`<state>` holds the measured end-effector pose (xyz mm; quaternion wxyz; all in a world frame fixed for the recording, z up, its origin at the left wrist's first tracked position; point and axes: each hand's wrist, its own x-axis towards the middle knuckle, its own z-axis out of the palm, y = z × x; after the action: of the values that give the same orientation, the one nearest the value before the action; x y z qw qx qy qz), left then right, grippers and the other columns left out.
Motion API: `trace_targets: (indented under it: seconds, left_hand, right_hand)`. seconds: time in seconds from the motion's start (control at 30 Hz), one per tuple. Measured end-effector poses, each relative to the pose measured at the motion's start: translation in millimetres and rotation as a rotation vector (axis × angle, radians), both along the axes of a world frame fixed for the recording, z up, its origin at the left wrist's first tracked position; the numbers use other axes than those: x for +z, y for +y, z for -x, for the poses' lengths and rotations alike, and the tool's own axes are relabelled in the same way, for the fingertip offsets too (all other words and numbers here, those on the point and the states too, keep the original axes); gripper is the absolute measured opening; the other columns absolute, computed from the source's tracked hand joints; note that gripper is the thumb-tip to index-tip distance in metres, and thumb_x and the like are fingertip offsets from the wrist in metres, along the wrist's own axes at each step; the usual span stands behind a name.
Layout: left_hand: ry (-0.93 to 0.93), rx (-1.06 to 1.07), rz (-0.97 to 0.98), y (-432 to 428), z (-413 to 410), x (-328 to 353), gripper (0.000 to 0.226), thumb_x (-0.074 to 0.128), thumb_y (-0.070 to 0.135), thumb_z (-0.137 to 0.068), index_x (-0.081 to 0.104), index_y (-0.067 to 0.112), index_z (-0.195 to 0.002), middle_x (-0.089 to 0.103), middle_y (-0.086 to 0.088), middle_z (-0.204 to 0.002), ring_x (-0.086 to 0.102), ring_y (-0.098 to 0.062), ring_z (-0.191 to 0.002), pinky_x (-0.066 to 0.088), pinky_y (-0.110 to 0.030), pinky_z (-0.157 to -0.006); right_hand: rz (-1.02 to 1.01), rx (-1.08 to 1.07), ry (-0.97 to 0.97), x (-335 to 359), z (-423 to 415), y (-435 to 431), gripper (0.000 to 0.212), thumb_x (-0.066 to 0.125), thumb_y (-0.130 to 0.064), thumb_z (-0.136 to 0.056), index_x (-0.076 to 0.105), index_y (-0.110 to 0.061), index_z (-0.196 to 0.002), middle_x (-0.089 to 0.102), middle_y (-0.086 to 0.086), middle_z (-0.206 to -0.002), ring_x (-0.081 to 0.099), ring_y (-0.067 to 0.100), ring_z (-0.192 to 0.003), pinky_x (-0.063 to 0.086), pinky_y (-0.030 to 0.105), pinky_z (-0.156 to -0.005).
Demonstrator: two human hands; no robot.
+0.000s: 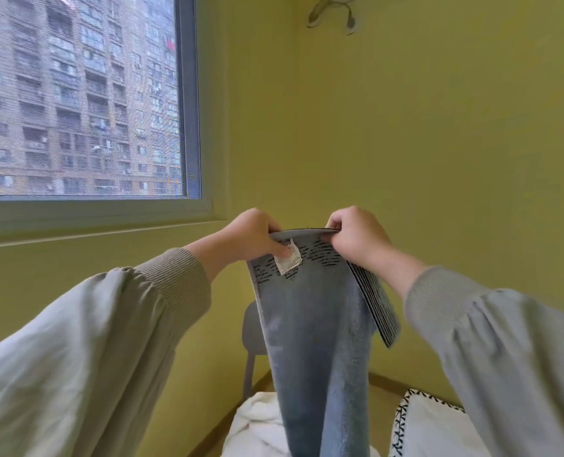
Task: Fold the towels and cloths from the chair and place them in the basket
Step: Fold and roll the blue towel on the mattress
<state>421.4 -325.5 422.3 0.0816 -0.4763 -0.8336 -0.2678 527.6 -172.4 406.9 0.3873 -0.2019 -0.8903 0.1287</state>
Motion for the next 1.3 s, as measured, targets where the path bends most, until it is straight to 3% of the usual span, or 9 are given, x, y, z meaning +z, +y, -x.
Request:
trace_targets:
  seconds: [0.3,0.4,0.57,0.7,0.77,0.9,1.0,1.13,1.3]
  left_hand:
    - [-0.039,-0.031,-0.046,-2,4,-5,0.035,0.070,0.032,-0.084,0.054,0.013,-0.059,0.042,0.001,-0.054,0.037,-0.014,-0.049,0.028,-0.026,-0.048]
    - [0.030,0.030,-0.039,-7,10,-7,0.025,0.068,0.027,-0.087,0.063,0.007,-0.074,0.043,0.000,-0.056,0.039,-0.014,-0.052,0.029,-0.025,-0.048]
    - [0.056,0.123,-0.064,-11,20,-8,0.027,0.066,0.023,-0.088,0.056,0.013,-0.065,0.045,0.000,-0.057,0.040,-0.013,-0.053,0.030,-0.024,-0.047]
    - [0.007,0.203,-0.144,-15,26,-6,0.031,0.066,0.028,-0.088,0.055,0.013,-0.064,0.044,-0.001,-0.057,0.040,-0.015,-0.052,0.029,-0.024,-0.046]
    - [-0.071,0.228,-0.260,-15,25,-5,0.030,0.066,0.030,-0.088,0.059,0.007,-0.070,0.046,-0.004,-0.059,0.041,-0.017,-0.053,0.030,-0.025,-0.048]
    - [-0.294,0.197,-0.506,-9,16,2,0.027,0.066,0.029,-0.087,0.070,0.003,-0.092,0.059,-0.009,-0.079,0.054,-0.024,-0.073,0.044,-0.031,-0.067]
    - [-0.424,0.144,-0.625,-7,-1,13,0.017,0.066,0.029,-0.088,0.067,0.011,-0.087,0.058,-0.002,-0.074,0.056,-0.023,-0.077,0.050,-0.033,-0.071]
    - [-0.579,0.033,-0.760,-4,-30,30,0.010,0.065,0.024,-0.090,0.063,0.017,-0.082,0.063,-0.006,-0.090,0.061,-0.024,-0.087,0.055,-0.039,-0.081]
    - [-0.556,-0.074,-0.775,1,-78,62,0.008,0.063,0.019,-0.091,0.064,0.017,-0.084,0.064,-0.005,-0.090,0.062,-0.023,-0.089,0.056,-0.039,-0.083]
  right_hand:
    - [-0.185,-0.374,-0.219,-15,-18,29,0.018,0.046,0.004,-0.075,0.056,-0.011,-0.074,0.054,0.005,-0.070,0.054,0.030,-0.070,0.038,0.028,-0.060]
    - [-0.131,-0.438,-0.172,-23,-26,40,0.016,0.047,0.004,-0.075,0.052,-0.011,-0.071,0.052,0.006,-0.067,0.052,0.031,-0.069,0.038,0.028,-0.060]
    - [-0.093,-0.512,-0.089,-25,-33,45,0.020,0.048,0.004,-0.075,0.046,-0.011,-0.062,0.047,0.005,-0.060,0.048,0.031,-0.066,0.036,0.029,-0.061]
    - [-0.128,-0.603,-0.067,-24,-43,50,0.024,0.048,-0.004,-0.086,0.042,-0.013,-0.064,0.042,0.000,-0.060,0.045,0.027,-0.069,0.035,0.033,-0.076]
    - [-0.071,-0.572,0.035,-21,-43,48,0.018,0.048,-0.008,-0.087,0.045,-0.013,-0.069,0.047,0.003,-0.068,0.046,0.028,-0.072,0.038,0.034,-0.079]
    - [0.153,-0.433,0.357,-4,-41,36,0.029,0.051,-0.018,-0.089,0.043,-0.013,-0.062,0.049,0.005,-0.067,0.048,0.028,-0.067,0.037,0.031,-0.061]
    - [0.300,-0.374,0.515,17,-47,25,0.035,0.052,-0.018,-0.089,0.035,-0.015,-0.058,0.040,0.000,-0.059,0.044,0.026,-0.065,0.033,0.031,-0.059]
    - [0.396,-0.312,0.716,42,-69,10,0.015,0.048,-0.022,-0.094,0.047,-0.011,-0.083,0.052,0.002,-0.082,0.052,0.025,-0.077,0.040,0.032,-0.066]
    - [0.269,-0.290,0.835,75,-117,-4,0.013,0.047,-0.020,-0.096,0.051,-0.009,-0.102,0.053,0.002,-0.090,0.051,0.023,-0.080,0.041,0.032,-0.070]
